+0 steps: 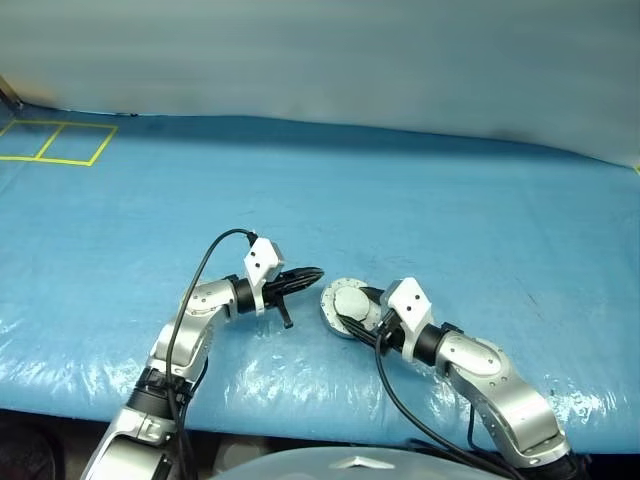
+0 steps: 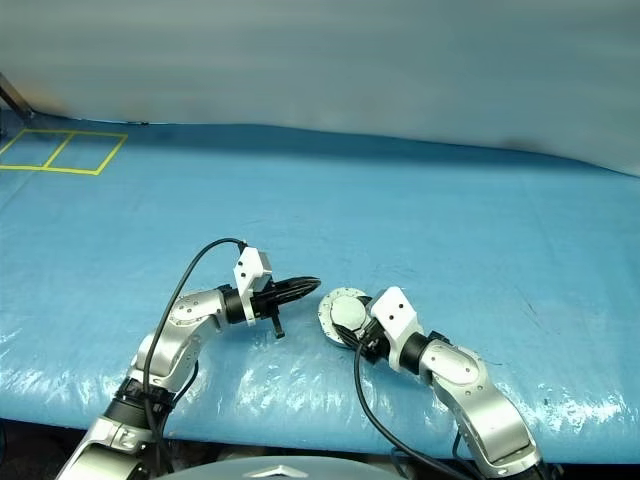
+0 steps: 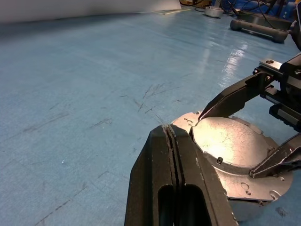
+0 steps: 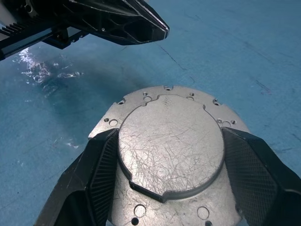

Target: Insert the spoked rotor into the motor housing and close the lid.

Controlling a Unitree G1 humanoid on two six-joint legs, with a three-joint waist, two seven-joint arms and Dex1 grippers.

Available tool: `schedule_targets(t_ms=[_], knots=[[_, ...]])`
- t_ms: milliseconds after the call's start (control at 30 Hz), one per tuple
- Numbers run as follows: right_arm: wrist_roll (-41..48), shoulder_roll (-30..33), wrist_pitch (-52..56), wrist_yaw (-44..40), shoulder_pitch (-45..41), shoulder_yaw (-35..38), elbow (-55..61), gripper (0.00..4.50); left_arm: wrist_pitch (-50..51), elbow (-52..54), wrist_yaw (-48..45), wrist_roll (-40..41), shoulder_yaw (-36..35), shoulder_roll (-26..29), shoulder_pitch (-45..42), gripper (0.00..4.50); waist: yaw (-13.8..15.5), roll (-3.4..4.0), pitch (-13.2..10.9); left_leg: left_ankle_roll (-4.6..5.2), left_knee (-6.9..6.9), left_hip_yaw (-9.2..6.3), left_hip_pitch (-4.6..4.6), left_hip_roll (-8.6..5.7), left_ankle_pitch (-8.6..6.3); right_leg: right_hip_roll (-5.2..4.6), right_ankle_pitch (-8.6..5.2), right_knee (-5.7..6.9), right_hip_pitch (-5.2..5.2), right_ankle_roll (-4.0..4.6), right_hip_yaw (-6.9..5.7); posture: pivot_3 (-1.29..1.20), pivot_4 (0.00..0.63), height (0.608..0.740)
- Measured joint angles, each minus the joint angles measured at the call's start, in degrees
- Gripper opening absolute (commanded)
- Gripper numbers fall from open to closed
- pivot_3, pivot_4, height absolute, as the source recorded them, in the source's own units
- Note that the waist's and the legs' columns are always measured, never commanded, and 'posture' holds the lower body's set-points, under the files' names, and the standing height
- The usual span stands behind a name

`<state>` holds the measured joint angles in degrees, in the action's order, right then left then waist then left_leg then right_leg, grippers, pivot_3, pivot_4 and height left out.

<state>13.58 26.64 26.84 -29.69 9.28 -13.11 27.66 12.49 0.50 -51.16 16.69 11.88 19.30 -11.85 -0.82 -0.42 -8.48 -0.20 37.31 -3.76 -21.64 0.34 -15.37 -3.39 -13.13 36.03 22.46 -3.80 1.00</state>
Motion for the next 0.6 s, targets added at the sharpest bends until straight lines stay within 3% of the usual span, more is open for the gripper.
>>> schedule_targets(t_ms=[600], knots=[[-2.0, -5.1, 3.3, 3.3, -4.0, -2.3, -2.8, 3.04, -0.1, 0.0, 1.2, -0.4, 0.0, 0.4, 0.1, 0.0, -1.0, -0.36, 0.2, 0.0, 0.03, 0.01, 0.37, 0.29, 0.11, 0.31, 0.22, 0.1, -0.19, 0.32, 0.05, 0.0, 0.15, 0.74]])
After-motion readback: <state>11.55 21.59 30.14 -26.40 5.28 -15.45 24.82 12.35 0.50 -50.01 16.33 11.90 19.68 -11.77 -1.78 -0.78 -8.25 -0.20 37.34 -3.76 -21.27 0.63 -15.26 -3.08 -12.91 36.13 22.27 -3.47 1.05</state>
